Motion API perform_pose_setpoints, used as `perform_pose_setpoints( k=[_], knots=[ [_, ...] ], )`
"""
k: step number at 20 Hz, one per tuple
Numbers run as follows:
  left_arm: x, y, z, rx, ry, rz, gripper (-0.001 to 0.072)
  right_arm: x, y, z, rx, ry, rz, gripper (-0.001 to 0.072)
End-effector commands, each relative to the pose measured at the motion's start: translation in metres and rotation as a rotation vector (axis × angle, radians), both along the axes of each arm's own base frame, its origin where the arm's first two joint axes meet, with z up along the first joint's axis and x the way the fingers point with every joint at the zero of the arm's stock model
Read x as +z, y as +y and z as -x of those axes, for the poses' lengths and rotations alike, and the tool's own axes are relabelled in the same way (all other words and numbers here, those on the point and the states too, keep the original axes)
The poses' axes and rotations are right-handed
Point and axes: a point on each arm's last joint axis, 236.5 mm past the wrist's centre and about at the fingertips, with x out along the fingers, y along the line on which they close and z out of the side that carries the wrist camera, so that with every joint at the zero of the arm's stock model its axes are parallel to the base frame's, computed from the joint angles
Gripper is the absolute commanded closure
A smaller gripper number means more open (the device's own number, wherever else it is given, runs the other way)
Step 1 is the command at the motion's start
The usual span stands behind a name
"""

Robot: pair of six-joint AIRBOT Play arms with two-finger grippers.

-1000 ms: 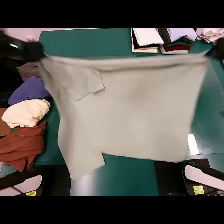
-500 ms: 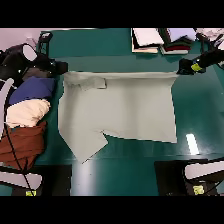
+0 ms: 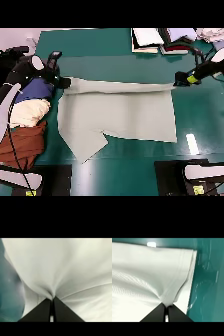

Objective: Fold the shirts.

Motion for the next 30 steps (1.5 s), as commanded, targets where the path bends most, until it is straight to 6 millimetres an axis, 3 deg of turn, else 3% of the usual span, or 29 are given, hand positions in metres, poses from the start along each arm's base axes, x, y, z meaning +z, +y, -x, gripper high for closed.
perform_pose_setpoints(
  k=[1,2,3,6,8,10,13,16,18,21,27,29,30],
  knots=[
    [-0.020,0.001,0.018,0.022,0.069,0.005,0.0234,-0.019,0.004,0.018,-0.019,0.028,-0.013,0.0663],
    [-0.017,0.002,0.020,0.037,0.079,0.004,0.0162,-0.017,0.004,0.017,-0.024,0.023,-0.014,0.0449],
    [-0.011,0.005,0.023,0.043,0.079,-0.007,0.0161,-0.011,0.004,0.016,-0.022,0.011,-0.011,0.0325],
    [0.020,0.018,0.046,0.047,0.089,-0.051,0.0161,0.019,0.007,0.024,-0.001,-0.015,-0.007,0.0326],
    [0.031,0.023,0.082,0.066,0.115,-0.057,0.0160,0.034,0.013,0.047,0.012,-0.019,-0.007,0.0326],
    [0.021,0.028,0.132,0.097,0.169,-0.054,0.0160,0.040,0.018,0.068,0.016,-0.022,-0.008,0.0326],
    [-0.015,0.035,0.215,0.166,0.283,-0.051,0.0160,0.043,0.023,0.093,0.014,-0.040,-0.004,0.0326],
    [-0.042,0.028,0.268,0.243,0.360,0.005,0.0160,0.048,0.029,0.101,0.014,-0.054,-0.019,0.0326],
    [-0.049,0.008,0.277,0.267,0.370,0.104,0.0160,0.054,0.032,0.099,0.012,-0.076,-0.031,0.0326],
    [-0.052,-0.021,0.274,0.280,0.367,0.243,0.0161,0.055,0.036,0.099,0.013,-0.079,-0.050,0.0326],
    [-0.055,-0.041,0.265,0.289,0.321,0.317,0.0165,0.055,0.037,0.100,0.015,-0.072,-0.051,0.0326],
    [-0.052,-0.042,0.259,0.273,0.289,0.323,0.0539,0.053,0.036,0.106,0.042,-0.054,-0.040,0.0326],
    [-0.049,-0.042,0.255,0.242,0.269,0.316,0.0647,0.051,0.033,0.111,0.055,-0.036,-0.038,0.0326]
  ],
)
